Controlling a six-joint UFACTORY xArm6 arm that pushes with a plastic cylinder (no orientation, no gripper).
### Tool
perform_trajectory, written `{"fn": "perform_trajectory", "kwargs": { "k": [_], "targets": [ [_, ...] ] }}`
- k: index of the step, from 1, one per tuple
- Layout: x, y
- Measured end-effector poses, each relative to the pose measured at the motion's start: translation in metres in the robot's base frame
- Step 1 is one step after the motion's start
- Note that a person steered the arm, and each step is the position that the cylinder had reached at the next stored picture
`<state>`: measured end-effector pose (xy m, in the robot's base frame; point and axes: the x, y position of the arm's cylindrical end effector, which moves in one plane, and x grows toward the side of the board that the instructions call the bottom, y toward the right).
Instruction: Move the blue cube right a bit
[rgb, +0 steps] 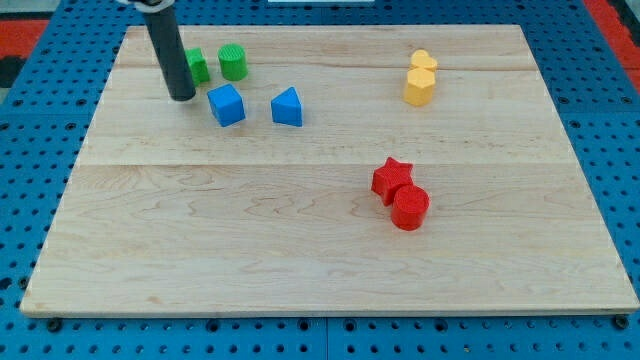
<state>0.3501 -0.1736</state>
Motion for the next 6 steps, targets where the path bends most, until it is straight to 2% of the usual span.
{"fn": "perform_trajectory", "kwargs": {
  "k": [1, 2, 3, 4, 5, 6],
  "targets": [
    [0.040, 0.064],
    [0.047, 0.094],
    [0.045, 0.022],
    [-0.001, -0.035],
    [-0.007, 0.015],
    [0.019, 0.086]
  ]
}}
